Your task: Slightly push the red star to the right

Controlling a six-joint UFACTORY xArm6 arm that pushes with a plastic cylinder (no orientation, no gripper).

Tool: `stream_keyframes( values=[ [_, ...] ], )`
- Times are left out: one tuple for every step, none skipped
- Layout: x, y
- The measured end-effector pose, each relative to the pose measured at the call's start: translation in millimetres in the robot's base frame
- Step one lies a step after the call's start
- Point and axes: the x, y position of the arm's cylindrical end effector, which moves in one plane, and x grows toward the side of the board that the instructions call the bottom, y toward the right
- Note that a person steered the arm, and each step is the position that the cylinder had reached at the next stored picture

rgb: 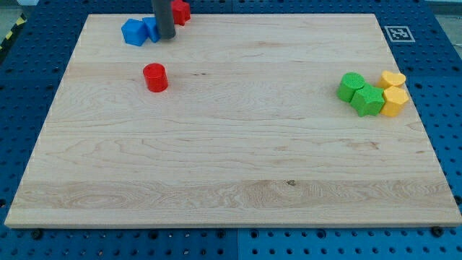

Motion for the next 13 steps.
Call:
stream_keyframes(
  values=[
    [-2.4, -8.4],
    [-2.4, -9.1],
    [14.5, 0.6],
    [59.7, -3.5],
    [79.4, -46.7],
    [72.8, -99.4],
    [15.0, -131.0],
    [-50.8, -141.3],
    [-62.1, -136.4],
    [-61.5, -114.7],
    [-61.1, -93.6],
    [-61.3, -75.9],
    [-61.3, -44.6]
  ],
)
